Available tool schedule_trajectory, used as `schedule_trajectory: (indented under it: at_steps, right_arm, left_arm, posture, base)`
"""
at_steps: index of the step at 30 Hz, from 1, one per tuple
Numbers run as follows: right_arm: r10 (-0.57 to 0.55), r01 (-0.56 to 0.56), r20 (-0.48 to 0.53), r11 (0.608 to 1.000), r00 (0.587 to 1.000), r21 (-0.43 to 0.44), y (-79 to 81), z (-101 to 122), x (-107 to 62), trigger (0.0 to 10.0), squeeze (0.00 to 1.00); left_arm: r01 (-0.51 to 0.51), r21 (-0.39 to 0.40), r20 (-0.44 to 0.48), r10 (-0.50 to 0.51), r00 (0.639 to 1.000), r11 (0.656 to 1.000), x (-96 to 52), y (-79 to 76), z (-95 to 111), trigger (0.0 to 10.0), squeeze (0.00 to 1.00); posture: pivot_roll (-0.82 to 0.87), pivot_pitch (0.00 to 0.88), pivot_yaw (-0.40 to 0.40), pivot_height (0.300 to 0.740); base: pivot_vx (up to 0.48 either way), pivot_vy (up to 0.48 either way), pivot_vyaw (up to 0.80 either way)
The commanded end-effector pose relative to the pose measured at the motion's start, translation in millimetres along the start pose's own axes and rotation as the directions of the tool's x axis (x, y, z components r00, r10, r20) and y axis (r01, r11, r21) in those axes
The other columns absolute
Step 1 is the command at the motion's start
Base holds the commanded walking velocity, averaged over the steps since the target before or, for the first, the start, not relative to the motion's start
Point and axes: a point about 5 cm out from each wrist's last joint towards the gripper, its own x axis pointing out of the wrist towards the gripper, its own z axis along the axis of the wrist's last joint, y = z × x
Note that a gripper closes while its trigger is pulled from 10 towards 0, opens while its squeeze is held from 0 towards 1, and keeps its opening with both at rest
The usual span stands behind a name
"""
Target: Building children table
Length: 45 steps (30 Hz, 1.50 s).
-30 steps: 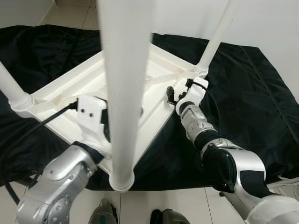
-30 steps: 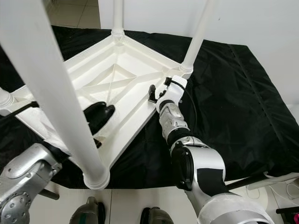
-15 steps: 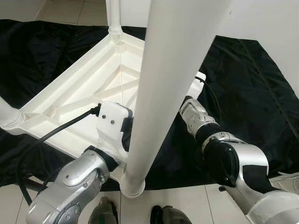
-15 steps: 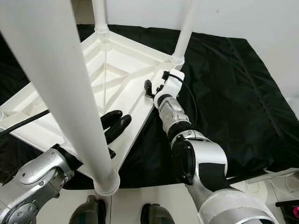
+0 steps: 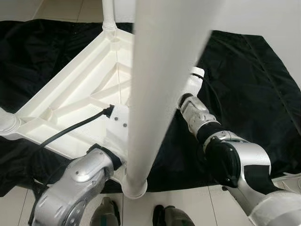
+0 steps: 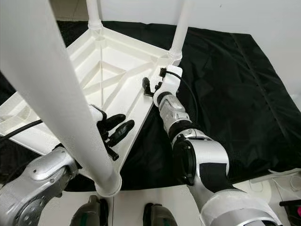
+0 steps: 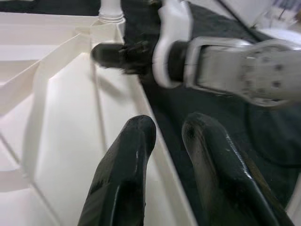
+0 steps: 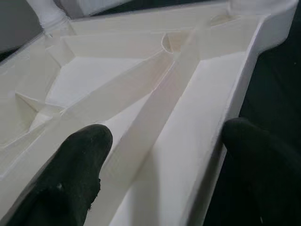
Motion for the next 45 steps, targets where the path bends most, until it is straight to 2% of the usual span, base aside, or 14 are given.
schedule_trajectory:
  at_steps: [1, 5, 6, 9, 12, 15, 19, 28, 29, 30, 33, 42, 43, 45]
  right_arm:
    - [0.000, -0.001, 0.059, 1.000, 0.998, 0.018, -14.2, 4, -5.0, 10.0, 0.00]
    - [-0.001, 0.003, 0.136, 1.000, 0.991, -0.013, -49.5, 2, -24.8, 10.0, 0.00]
    - [-0.001, 0.003, 0.136, 1.000, 0.991, -0.013, -49.5, 2, -24.8, 10.0, 0.00]
    - [-0.026, 0.033, 0.181, 0.999, 0.983, -0.033, -73.3, -4, -48.7, 10.0, 0.00]
    - [-0.028, 0.035, 0.191, 0.999, 0.981, -0.032, -75.5, -6, -53.7, 10.0, 0.00]
    - [-0.038, 0.040, 0.232, 0.999, 0.972, 0.000, -64.8, -23, -81.1, 10.0, 0.00]
    - [-0.023, 0.020, 0.236, 1.000, 0.971, 0.014, -54.7, -35, -96.6, 10.0, 0.00]
    - [0.000, 0.002, 0.224, 1.000, 0.975, -0.006, -53.3, -33, -111.0, 10.0, 0.00]
    - [-0.002, 0.007, 0.215, 1.000, 0.977, -0.025, -58.9, -32, -114.8, 10.0, 0.00]
    - [-0.007, 0.015, 0.206, 0.999, 0.979, -0.035, -62.9, -29, -119.4, 10.0, 0.00]
    - [-0.022, 0.035, 0.197, 0.997, 0.980, -0.067, -69.8, -23, -125.0, 10.0, 0.00]
    - [-0.023, 0.045, 0.206, 0.994, 0.978, -0.102, -74.4, -14, -126.9, 10.0, 0.00]
    - [-0.025, 0.050, 0.210, 0.992, 0.977, -0.112, -76.2, -12, -127.9, 10.0, 0.00]
    - [-0.027, 0.054, 0.213, 0.991, 0.977, -0.121, -77.8, -9, -129.2, 10.0, 0.00]
  left_arm:
    - [0.089, 0.025, 0.002, -0.089, 0.996, 0.996, 2.7, -2.1, -3, 10.0, 0.00]
    - [0.173, 0.065, -0.030, -0.171, 0.985, 0.983, 7.2, 7.3, -13, 10.0, 0.00]
    - [0.173, 0.065, -0.030, -0.171, 0.985, 0.983, 7.2, 7.3, -13, 10.0, 0.00]
    - [0.203, 0.104, -0.078, -0.196, 0.978, 0.974, 10.9, 12.9, -23, 10.0, 0.00]
    - [0.201, 0.118, -0.087, -0.191, 0.978, 0.973, 11.5, 14.3, -25, 10.0, 0.00]
    - [0.166, 0.127, -0.085, -0.156, 0.984, 0.978, 15.2, 26.3, -31, 10.0, 0.00]
    - [0.149, 0.134, -0.084, -0.139, 0.987, 0.980, 16.9, 35.2, -35, 10.0, 0.00]
    - [0.154, 0.164, -0.090, -0.140, 0.986, 0.974, 15.7, 44.4, -40, 10.0, 0.00]
    - [0.158, 0.168, -0.102, -0.142, 0.985, 0.973, 13.1, 48.8, -42, 10.0, 0.76]
    - [0.165, 0.171, -0.108, -0.148, 0.983, 0.971, 11.1, 53.6, -45, 10.0, 1.00]
    - [0.158, 0.168, -0.139, -0.136, 0.981, 0.973, 4.9, 67.7, -54, 10.0, 1.00]
    - [0.166, 0.200, -0.198, -0.127, 0.972, 0.966, -5.3, 80.1, -68, 10.0, 1.00]
    - [0.181, 0.197, -0.209, -0.139, 0.968, 0.964, -8.3, 82.6, -70, 10.0, 0.00]
    - [0.197, 0.190, -0.217, -0.155, 0.964, 0.962, -11.1, 84.4, -70, 10.0, 0.00]
  posture:
    - [0.17, 0.126, -0.044, 0.740]
    - [0.12, 0.107, -0.041, 0.740]
    - [0.12, 0.107, -0.041, 0.740]
    - [0.08, 0.080, -0.037, 0.740]
    - [0.08, 0.080, -0.037, 0.740]
    - [0.03, 0.052, -0.021, 0.740]
    - [0.01, 0.042, -0.010, 0.740]
    - [0.00, 0.041, -0.004, 0.740]
    - [0.00, 0.038, -0.001, 0.740]
    - [0.00, 0.038, -0.003, 0.740]
    - [-0.01, 0.035, -0.005, 0.740]
    - [-0.03, 0.020, 0.004, 0.740]
    - [-0.03, 0.016, 0.011, 0.740]
    - [-0.04, 0.015, 0.016, 0.740]
  base:
    - [0.000, 0.000, 0.00]
    - [0.000, 0.000, 0.00]
    - [0.000, 0.000, 0.00]
    - [0.000, 0.000, 0.00]
    - [0.000, 0.000, 0.00]
    - [0.000, 0.000, 0.00]
    - [0.000, 0.000, 0.00]
    - [0.000, 0.000, 0.00]
    - [0.000, 0.000, 0.00]
    - [0.000, 0.000, 0.00]
    - [0.000, 0.000, 0.00]
    - [0.000, 0.000, 0.00]
    - [0.000, 0.000, 0.00]
    - [0.000, 0.000, 0.00]
